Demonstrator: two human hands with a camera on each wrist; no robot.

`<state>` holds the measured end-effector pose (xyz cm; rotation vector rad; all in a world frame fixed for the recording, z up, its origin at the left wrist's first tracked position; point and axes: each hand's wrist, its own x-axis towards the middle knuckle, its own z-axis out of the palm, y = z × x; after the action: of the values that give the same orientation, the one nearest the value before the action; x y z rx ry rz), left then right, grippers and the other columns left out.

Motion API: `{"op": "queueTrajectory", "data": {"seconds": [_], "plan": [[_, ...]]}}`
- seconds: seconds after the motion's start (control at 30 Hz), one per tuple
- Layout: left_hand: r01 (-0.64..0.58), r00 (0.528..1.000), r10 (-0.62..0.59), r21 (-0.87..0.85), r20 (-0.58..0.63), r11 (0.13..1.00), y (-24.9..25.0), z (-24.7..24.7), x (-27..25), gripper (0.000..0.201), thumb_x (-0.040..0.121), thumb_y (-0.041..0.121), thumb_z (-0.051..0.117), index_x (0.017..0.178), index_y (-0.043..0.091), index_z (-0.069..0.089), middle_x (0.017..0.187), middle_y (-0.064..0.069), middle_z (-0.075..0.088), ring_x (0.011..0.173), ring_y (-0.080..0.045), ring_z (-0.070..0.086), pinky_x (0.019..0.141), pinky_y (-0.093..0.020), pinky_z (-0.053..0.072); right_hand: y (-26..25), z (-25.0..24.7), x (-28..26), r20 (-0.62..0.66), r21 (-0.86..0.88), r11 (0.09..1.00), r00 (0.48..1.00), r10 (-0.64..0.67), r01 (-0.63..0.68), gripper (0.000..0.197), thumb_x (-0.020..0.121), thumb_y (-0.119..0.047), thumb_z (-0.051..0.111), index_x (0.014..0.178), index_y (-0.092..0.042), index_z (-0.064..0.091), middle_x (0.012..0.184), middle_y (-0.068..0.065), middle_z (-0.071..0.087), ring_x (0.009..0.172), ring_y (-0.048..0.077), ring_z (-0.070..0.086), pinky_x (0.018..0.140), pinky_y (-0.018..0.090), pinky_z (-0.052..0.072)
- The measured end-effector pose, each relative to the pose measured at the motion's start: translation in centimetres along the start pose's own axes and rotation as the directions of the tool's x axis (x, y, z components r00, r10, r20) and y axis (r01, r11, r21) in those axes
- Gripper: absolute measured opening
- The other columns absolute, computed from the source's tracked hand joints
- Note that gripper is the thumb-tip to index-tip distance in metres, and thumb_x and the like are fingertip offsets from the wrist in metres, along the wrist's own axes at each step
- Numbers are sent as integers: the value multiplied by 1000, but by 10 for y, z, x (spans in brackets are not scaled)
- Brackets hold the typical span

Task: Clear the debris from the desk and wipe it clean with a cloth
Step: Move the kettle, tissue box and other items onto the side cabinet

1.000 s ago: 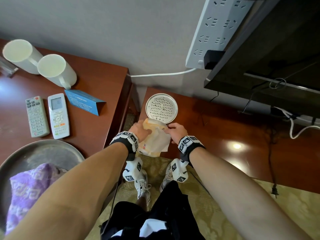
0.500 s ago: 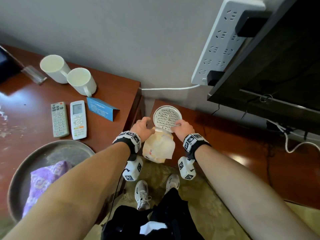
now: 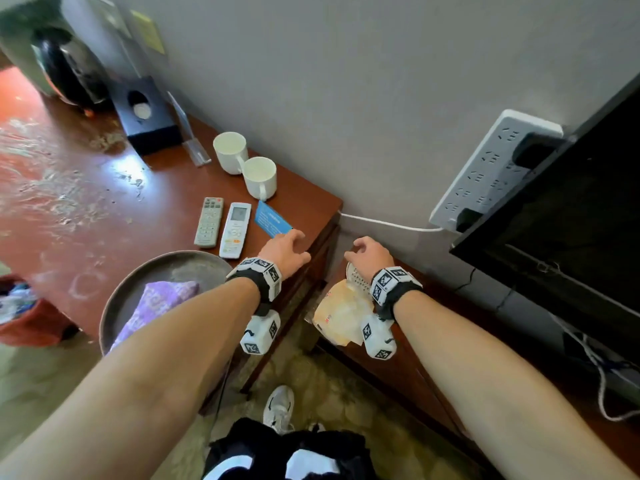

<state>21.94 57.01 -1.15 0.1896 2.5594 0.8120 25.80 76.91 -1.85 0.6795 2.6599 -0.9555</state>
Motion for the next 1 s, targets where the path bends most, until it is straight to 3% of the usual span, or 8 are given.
{"op": "queueTrajectory", "data": {"seconds": [0.2,0.47,0.57,0.8,1.0], "plan": [[116,984,-115,-1,-139,993,-39,-35,-27,56,87,34,61,139,24,43,139,-13,48,120,-30,53,99,-35,42,-33,18,-4,56,-82,992,994,-93,97,43,91,-36,61,131,-23,56,128,4,61,116,26,58,98,35,46],[240,953,-231,21,-197,971,-94,-70,-19,59,87,38,63,140,25,42,143,-14,44,126,-33,47,102,-38,40,-79,54,12,97,-195,968,985,-144,161,43,89,-33,60,131,-24,55,127,2,60,115,26,57,96,34,47],[242,956,-226,64,-189,968,-107,-81,-4,60,86,40,64,139,27,42,143,-13,43,126,-33,46,104,-42,42,-96,62,28,95,-219,964,987,-131,149,44,90,-30,60,133,-22,53,129,4,58,115,26,58,88,31,45],[300,946,-285,77,-155,951,-139,-104,36,67,83,46,64,143,28,38,143,-12,41,125,-33,47,102,-47,44,-141,93,64,126,-290,942,982,-138,169,45,90,-27,59,134,-20,52,131,10,53,118,29,53,97,39,47],[310,948,-305,57,-88,949,-160,-106,64,63,85,46,62,141,26,40,141,-10,44,123,-31,49,101,-47,45,-161,121,82,177,-378,909,977,-118,178,34,90,-26,55,123,-17,56,122,8,58,111,27,57,88,38,50]]}}
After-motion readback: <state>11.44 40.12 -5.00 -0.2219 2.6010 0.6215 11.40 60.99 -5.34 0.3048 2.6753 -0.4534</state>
